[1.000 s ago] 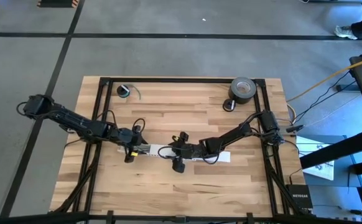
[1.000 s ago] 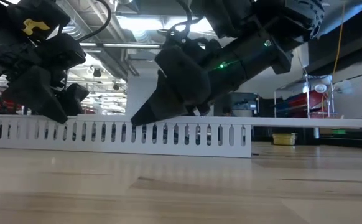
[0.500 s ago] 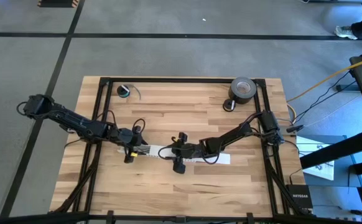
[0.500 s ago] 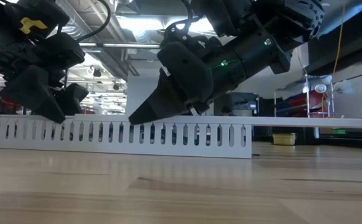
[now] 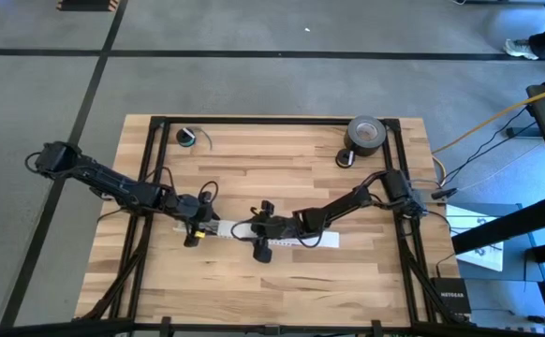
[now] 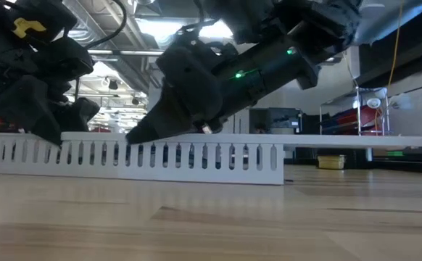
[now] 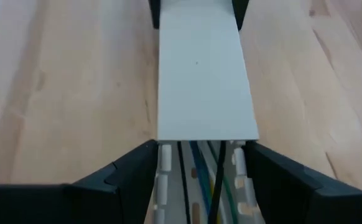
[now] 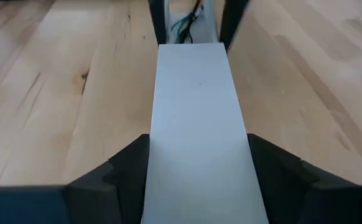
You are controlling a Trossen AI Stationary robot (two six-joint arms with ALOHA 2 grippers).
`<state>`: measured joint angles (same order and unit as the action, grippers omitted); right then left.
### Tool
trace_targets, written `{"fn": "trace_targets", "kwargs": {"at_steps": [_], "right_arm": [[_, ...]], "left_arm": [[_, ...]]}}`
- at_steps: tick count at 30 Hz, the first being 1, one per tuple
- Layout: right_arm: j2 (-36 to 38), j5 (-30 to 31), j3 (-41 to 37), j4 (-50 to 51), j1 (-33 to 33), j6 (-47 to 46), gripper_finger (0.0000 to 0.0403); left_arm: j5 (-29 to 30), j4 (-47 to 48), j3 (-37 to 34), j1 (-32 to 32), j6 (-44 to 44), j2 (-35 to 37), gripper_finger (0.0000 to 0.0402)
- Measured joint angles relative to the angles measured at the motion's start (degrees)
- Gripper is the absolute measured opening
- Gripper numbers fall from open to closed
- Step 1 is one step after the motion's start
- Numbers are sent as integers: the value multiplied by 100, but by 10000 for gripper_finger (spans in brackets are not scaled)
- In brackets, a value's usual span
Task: Ziptie cables
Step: Close the white cable duct
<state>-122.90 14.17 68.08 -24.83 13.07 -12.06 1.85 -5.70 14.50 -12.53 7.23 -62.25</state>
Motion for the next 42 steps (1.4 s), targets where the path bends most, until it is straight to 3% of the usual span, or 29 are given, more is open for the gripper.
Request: {"fn": "trace_targets", "kwargs": {"at_steps": [12, 30, 42], "right_arm": [[-89, -147, 474, 686, -125, 8, 210], [-89, -205, 541, 940, -163, -121, 210], [-85, -234, 520, 936, -156, -114, 211]], "left_arm": [[-39, 61, -4, -28, -9, 1, 219], [-153, 1271, 36, -24, 368, 710, 219], [-227, 1106, 20, 37, 297, 694, 222]]}}
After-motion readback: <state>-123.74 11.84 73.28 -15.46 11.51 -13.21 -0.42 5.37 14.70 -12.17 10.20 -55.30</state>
